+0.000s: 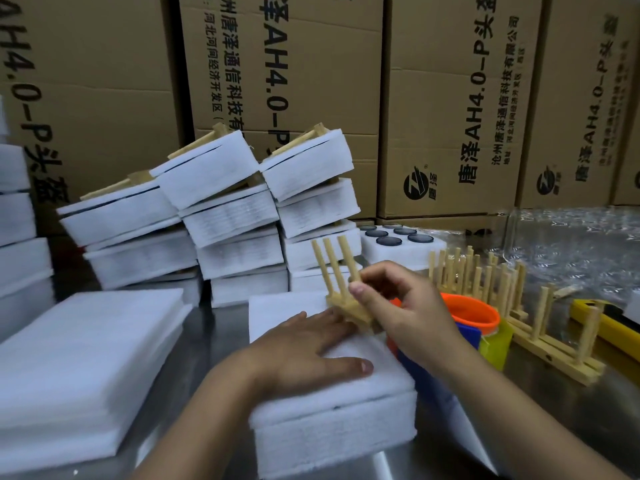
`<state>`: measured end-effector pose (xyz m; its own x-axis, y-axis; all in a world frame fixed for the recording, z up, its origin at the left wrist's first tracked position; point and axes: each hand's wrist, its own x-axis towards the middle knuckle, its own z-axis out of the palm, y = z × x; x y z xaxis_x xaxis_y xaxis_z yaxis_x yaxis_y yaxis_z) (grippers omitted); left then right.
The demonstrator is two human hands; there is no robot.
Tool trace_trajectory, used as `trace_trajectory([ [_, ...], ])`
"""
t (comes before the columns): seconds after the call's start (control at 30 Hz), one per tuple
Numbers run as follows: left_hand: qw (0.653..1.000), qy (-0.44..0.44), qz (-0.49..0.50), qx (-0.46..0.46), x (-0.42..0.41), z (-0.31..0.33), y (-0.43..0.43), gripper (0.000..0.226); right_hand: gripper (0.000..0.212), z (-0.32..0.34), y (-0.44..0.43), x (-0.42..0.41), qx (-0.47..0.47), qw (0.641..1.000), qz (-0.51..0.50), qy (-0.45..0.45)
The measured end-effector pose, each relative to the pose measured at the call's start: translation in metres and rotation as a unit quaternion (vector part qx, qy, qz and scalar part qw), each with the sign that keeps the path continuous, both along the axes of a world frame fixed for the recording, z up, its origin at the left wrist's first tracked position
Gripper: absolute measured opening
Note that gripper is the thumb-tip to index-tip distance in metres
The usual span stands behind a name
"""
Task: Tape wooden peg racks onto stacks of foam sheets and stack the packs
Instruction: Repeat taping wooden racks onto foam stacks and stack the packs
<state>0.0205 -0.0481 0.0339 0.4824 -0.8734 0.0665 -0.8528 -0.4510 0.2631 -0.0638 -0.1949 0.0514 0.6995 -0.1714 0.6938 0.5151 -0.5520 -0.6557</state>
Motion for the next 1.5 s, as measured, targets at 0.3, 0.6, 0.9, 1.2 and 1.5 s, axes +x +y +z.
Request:
trace_trajectory([
  [0.3, 1.000, -0.001, -0.013, -0.011, 0.000, 0.000, 0.003, 0.060, 0.017, -0.014, -0.020, 0.037, 0.183, 0.977, 0.074, 0.076],
  [0.6, 0.991, 0.061, -0.022, -0.119, -0.009, 0.006, 0.010, 0.027, 0.017, -0.030, -0.014, 0.031, 0.138, 0.968, 0.096, 0.184],
  [0.9, 0.876, 0.086, 0.267, -0.392, 0.015, 0.004, 0.023, 0.031, 0.028, -0.025, -0.013, 0.028, 0.164, 0.950, 0.132, 0.231],
  [1.2, 0.773, 0.306, 0.406, -0.379, 0.031, -0.008, 0.020, 0.062, 0.046, -0.025, -0.012, 0.032, 0.196, 0.952, 0.045, 0.230],
  [1.5, 0.764, 0.291, 0.407, -0.408, 0.024, -0.007, 0.008, 0.053, 0.032, -0.022, -0.014, 0.031, 0.164, 0.964, 0.039, 0.205],
])
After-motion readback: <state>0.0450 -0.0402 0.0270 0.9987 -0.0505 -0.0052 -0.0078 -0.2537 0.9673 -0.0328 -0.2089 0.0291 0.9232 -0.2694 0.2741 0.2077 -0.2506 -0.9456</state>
